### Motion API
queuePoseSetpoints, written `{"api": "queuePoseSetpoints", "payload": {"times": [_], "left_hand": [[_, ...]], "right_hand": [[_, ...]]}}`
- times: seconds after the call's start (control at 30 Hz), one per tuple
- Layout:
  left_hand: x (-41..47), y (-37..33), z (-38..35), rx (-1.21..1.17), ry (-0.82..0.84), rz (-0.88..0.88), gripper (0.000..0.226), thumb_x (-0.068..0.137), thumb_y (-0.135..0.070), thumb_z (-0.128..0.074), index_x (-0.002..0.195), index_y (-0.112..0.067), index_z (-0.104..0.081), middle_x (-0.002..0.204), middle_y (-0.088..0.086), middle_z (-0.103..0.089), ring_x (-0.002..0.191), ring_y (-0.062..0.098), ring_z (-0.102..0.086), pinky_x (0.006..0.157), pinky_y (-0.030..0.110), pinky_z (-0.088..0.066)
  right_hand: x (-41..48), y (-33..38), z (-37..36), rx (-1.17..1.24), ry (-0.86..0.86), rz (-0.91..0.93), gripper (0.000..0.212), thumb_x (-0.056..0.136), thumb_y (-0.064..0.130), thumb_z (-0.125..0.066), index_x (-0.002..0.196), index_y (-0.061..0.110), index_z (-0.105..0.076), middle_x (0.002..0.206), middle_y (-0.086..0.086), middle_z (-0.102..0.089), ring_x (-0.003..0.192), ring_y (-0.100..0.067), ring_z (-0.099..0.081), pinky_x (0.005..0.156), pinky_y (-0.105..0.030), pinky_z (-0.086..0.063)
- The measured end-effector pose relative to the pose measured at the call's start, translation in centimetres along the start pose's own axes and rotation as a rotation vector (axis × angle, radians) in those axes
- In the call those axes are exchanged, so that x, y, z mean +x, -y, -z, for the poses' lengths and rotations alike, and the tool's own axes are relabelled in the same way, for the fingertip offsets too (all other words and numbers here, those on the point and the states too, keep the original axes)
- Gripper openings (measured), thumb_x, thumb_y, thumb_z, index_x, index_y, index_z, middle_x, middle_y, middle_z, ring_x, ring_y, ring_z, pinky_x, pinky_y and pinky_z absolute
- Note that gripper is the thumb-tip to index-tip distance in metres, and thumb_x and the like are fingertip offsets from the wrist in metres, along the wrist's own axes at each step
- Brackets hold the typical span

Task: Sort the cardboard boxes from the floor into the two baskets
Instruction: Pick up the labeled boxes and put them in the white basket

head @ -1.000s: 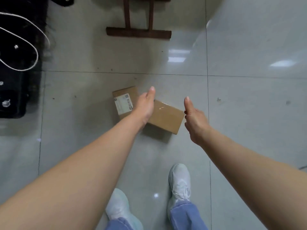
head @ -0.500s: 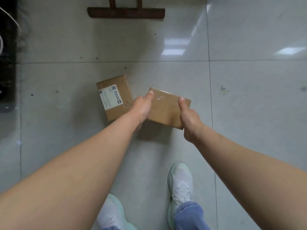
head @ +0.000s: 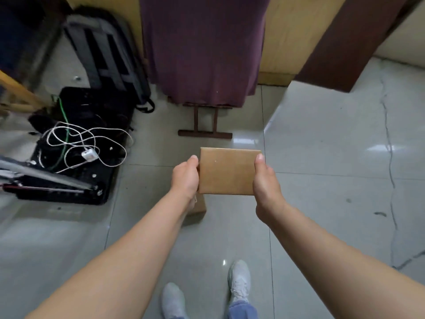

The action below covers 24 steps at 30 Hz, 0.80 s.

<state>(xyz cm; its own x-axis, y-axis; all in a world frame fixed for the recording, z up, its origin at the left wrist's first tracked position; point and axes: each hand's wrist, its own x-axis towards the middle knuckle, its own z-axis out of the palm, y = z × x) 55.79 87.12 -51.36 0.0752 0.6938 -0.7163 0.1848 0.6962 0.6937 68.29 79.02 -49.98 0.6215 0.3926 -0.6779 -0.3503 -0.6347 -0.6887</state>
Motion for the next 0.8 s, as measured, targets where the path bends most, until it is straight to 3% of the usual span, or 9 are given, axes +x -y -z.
{"api": "queuePoseSetpoints", "payload": {"times": [0.1, 0.2, 0.37, 0.5, 0.63, 0.8], "left_hand": [[-6.8, -6.8, 3.4, -0.058, -0.014, -0.071, 0.03, 0.097, -0.031, -0.043, 0.076, -0.013, -0.053, 0.088, 0.009, -0.055, 0.083, 0.021, -0.052, 0.082, 0.043, -0.049], [-13.2, -12.4, 7.4, -0.12, -0.016, -0.149, 0.029, 0.099, -0.033, -0.041, 0.083, -0.012, -0.054, 0.089, 0.008, -0.054, 0.078, 0.019, -0.053, 0.078, 0.039, -0.047], [-22.6, -19.2, 14.5, -0.187, -0.119, -0.263, 0.034, 0.099, -0.04, -0.041, 0.111, -0.013, -0.058, 0.104, 0.003, -0.062, 0.081, 0.014, -0.058, 0.068, 0.031, -0.049], [-29.1, -22.4, 20.0, -0.25, -0.193, -0.344, 0.033, 0.1, -0.04, -0.043, 0.119, -0.015, -0.052, 0.098, -0.003, -0.06, 0.082, 0.011, -0.056, 0.06, 0.031, -0.045], [-34.1, -24.1, 25.0, -0.352, -0.3, -0.412, 0.034, 0.098, -0.042, -0.047, 0.116, -0.016, -0.056, 0.105, 0.002, -0.064, 0.087, 0.017, -0.06, 0.079, 0.041, -0.052], [-38.8, -23.0, 29.8, -0.516, -0.48, -0.487, 0.045, 0.091, -0.058, -0.048, 0.102, -0.016, -0.06, 0.101, 0.005, -0.067, 0.087, 0.021, -0.064, 0.077, 0.043, -0.055]], "right_hand": [[-7.0, 6.5, 0.0, 0.046, 0.074, 0.082, 0.048, 0.099, 0.053, -0.03, 0.128, 0.019, -0.048, 0.118, 0.001, -0.055, 0.104, -0.014, -0.053, 0.083, -0.029, -0.038], [-13.9, 12.2, -0.5, 0.07, 0.126, 0.172, 0.032, 0.101, 0.048, -0.03, 0.114, 0.023, -0.046, 0.1, 0.008, -0.052, 0.094, -0.01, -0.05, 0.082, -0.027, -0.035], [-25.3, 19.5, -1.9, -0.001, 0.198, 0.302, 0.046, 0.097, 0.053, -0.029, 0.12, 0.019, -0.052, 0.119, 0.0, -0.049, 0.101, -0.018, -0.048, 0.086, -0.031, -0.036], [-32.9, 23.3, -3.8, -0.049, 0.269, 0.387, 0.053, 0.095, 0.054, -0.033, 0.12, 0.014, -0.056, 0.119, -0.005, -0.055, 0.104, -0.022, -0.053, 0.091, -0.037, -0.043], [-38.7, 24.7, -6.1, -0.036, 0.391, 0.535, 0.048, 0.096, 0.053, -0.035, 0.12, 0.016, -0.054, 0.117, -0.001, -0.054, 0.094, -0.015, -0.05, 0.068, -0.026, -0.039], [-44.1, 24.6, -8.6, 0.005, 0.59, 0.582, 0.055, 0.095, 0.056, -0.038, 0.124, 0.012, -0.051, 0.111, 0.0, -0.055, 0.099, -0.017, -0.052, 0.082, -0.032, -0.042]]}}
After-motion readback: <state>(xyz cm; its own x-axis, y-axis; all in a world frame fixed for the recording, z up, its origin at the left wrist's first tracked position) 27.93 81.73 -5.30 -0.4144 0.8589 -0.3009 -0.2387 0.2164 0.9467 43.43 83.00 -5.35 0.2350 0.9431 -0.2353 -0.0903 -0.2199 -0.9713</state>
